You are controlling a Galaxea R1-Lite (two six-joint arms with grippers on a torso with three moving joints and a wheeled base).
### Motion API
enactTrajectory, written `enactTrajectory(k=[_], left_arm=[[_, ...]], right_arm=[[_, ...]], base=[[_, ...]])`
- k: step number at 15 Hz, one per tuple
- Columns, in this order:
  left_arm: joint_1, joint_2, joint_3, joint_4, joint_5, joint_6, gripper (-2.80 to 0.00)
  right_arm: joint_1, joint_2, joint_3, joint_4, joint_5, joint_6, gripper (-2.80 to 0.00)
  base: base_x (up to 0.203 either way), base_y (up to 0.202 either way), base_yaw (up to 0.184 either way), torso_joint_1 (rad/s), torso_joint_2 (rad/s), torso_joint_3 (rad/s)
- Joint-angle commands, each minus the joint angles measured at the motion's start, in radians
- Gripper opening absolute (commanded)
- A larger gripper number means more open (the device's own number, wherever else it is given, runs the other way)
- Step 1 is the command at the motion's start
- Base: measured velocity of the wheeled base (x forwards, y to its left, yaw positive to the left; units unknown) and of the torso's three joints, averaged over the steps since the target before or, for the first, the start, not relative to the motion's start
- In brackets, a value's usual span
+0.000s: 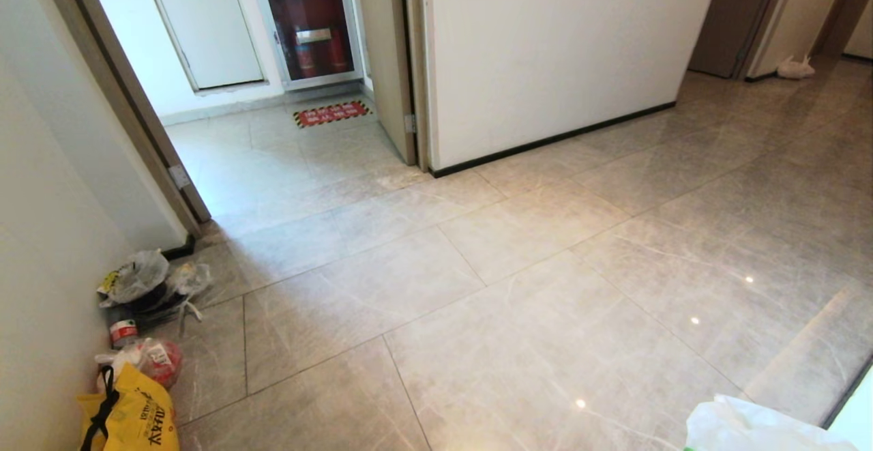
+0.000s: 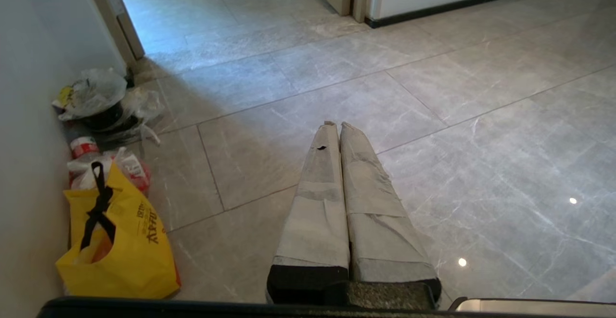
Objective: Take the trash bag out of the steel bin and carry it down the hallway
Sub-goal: Put the trash bag at the door
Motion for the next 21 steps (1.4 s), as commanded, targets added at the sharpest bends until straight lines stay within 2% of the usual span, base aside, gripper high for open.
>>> enactTrajectory(k=[1,8,21], left_arm=[[0.0,0.0,0.0,0.0,0.0,0.0,-2.8],[0.0,0.0,0.0,0.0,0.0,0.0,-2.8],[0.0,0.0,0.0,0.0,0.0,0.0,-2.8]], right_arm=[[0.0,0.001,0.0,0.0,0.0,0.0,-2.8],[0.0,-0.001,0.0,0.0,0.0,0.0,-2.8],[0.0,-0.001,0.0,0.0,0.0,0.0,-2.8]], base=[[0.0,0.0,0.0,0.0,0.0,0.0],[-0.002,0.005,-0.022,0.0,0.01,0.014],[0.0,0.009,-0.172,0.002,0.0,0.003]])
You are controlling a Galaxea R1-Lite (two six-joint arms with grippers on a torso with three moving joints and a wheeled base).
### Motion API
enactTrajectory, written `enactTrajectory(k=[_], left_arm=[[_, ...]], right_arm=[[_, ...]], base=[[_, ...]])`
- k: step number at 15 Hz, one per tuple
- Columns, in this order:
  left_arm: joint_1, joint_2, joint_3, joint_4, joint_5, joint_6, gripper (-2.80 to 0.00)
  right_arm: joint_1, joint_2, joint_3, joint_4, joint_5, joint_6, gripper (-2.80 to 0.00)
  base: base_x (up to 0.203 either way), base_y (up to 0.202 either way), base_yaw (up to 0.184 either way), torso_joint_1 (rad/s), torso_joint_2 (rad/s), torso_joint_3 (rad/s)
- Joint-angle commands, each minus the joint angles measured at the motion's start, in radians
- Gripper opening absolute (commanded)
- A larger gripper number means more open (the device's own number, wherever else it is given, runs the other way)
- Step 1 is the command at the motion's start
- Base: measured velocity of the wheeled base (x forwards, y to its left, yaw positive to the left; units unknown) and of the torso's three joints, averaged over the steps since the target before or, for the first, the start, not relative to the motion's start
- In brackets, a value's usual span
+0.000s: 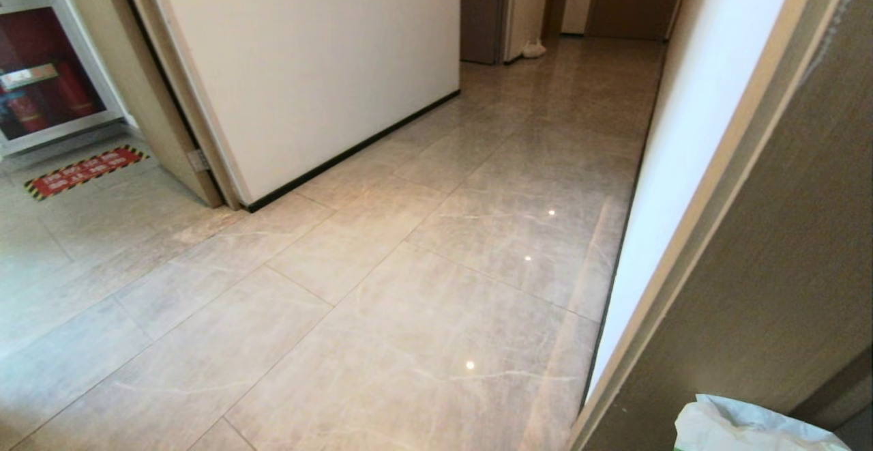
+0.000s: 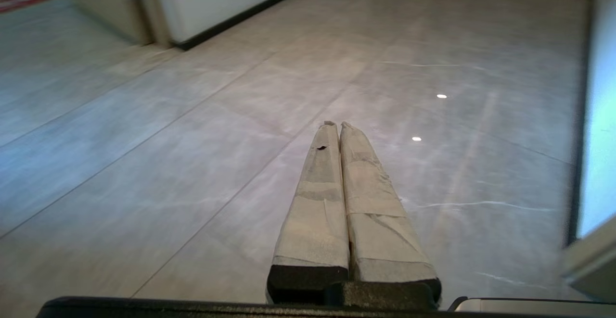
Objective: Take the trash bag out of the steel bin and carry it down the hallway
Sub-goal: Put the trash bag at the door
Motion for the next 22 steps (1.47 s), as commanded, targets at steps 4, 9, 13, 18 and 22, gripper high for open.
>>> enactTrajectory(k=[4,9,13,18,22], left_arm=[[0.001,0.0,0.0,0.0,0.0,0.0,-2.8],[0.001,0.0,0.0,0.0,0.0,0.0,-2.8],[0.001,0.0,0.0,0.0,0.0,0.0,-2.8],[0.001,0.0,0.0,0.0,0.0,0.0,-2.8],[0.001,0.0,0.0,0.0,0.0,-0.001,-2.8]], right_arm=[[0.001,0.001,0.0,-0.002,0.002,-0.002,-2.8],[0.001,0.001,0.0,-0.003,0.002,-0.008,-2.8],[0.001,-0.001,0.0,0.0,0.001,0.0,-2.8],[0.001,0.001,0.0,-0.003,0.002,0.0,-2.8],[0.001,-0.001,0.0,-0.002,0.001,0.003,-2.8]], base=[[0.001,0.01,-0.169,0.003,0.0,0.0],[-0.001,0.004,-0.097,0.003,0.0,0.002],[0.0,0.0,0.0,0.0,0.0,0.0],[0.0,0.0,0.0,0.0,0.0,0.0],[0.0,0.0,0.0,0.0,0.0,0.0]])
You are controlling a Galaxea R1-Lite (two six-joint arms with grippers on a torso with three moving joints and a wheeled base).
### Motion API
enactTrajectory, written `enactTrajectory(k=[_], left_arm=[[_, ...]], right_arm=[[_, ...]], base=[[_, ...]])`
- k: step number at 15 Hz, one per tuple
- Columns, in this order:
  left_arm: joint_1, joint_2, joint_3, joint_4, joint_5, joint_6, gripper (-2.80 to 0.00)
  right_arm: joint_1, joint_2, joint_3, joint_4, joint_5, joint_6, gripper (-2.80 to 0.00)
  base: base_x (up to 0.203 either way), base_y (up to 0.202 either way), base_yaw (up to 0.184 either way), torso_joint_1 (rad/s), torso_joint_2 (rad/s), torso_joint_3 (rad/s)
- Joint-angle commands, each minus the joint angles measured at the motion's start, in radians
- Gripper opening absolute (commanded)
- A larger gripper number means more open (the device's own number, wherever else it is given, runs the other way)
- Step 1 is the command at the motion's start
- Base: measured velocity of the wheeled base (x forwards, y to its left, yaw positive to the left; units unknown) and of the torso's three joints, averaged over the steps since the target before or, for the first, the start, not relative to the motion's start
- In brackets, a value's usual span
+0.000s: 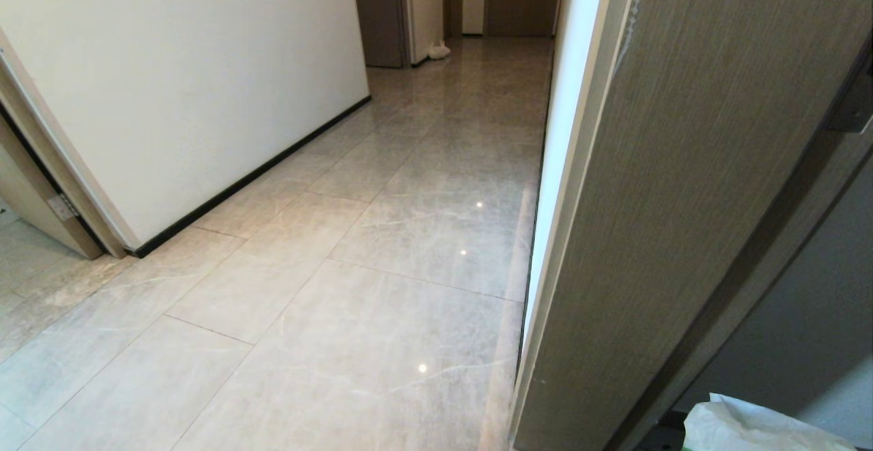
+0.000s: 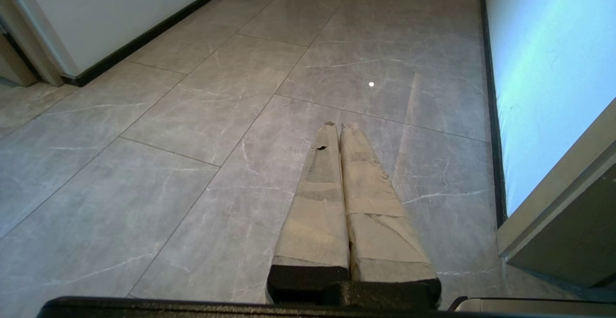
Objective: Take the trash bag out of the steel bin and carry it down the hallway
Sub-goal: Put the trash bag at the door
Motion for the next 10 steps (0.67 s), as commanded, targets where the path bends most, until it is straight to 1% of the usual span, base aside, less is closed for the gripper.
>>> enactTrajectory(k=[1,10], left_arm=[[0.0,0.0,0.0,-0.001,0.0,0.0,-2.8],[0.0,0.0,0.0,-0.001,0.0,0.001,-2.8]], right_arm=[[0.001,0.001,0.0,-0.001,0.0,0.0,-2.8],[0.001,-0.001,0.0,-0.001,0.002,-0.008,-2.8]], base=[[0.0,0.0,0.0,0.0,0.0,0.0],[0.0,0.0,0.0,0.0,0.0,0.0]])
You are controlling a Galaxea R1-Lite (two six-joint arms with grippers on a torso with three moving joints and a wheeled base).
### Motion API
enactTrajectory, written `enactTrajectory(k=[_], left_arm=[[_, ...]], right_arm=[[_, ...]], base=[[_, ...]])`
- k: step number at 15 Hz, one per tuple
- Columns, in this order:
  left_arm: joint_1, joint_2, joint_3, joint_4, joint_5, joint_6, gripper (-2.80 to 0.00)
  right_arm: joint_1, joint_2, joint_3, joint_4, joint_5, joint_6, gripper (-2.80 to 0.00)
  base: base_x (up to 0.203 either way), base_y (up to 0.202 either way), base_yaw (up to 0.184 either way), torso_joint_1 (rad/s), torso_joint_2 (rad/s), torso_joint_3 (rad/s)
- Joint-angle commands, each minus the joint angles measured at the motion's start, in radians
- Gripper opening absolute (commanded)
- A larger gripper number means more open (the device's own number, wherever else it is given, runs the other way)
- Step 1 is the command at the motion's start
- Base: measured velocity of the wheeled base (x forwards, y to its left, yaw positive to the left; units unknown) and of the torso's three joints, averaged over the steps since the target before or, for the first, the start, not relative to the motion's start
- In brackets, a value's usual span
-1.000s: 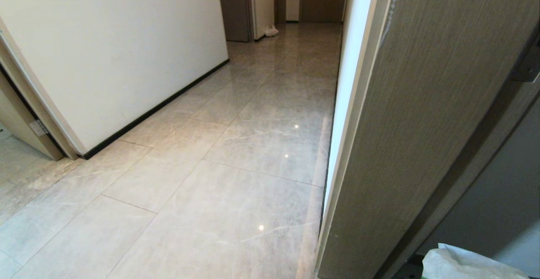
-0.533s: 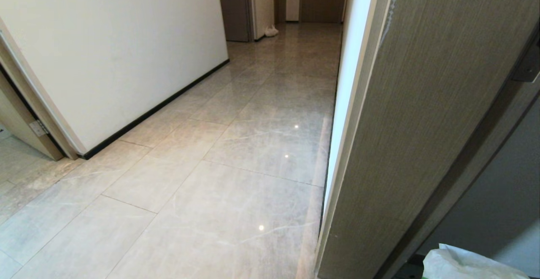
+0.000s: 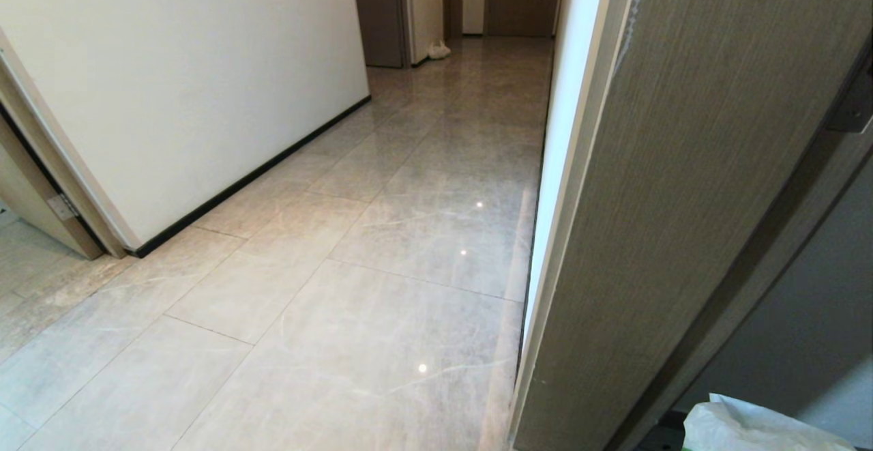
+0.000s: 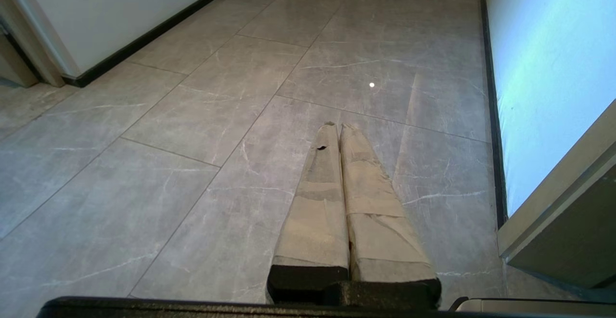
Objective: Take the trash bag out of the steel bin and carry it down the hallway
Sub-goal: Put the trash bag at the door
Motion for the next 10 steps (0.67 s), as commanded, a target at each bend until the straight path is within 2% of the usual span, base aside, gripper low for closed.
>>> enactTrajectory(k=[1,10], left_arm=[[0.0,0.0,0.0,0.0,0.0,-0.001,-2.8],[0.0,0.0,0.0,0.0,0.0,-0.002,-2.8]], right_arm=[[0.0,0.001,0.0,0.0,0.0,0.0,-2.8],[0.0,-0.001,0.0,0.0,0.0,0.0,-2.8]], base=[[0.0,0.0,0.0,0.0,0.0,0.0],[0.0,0.0,0.0,0.0,0.0,0.0]])
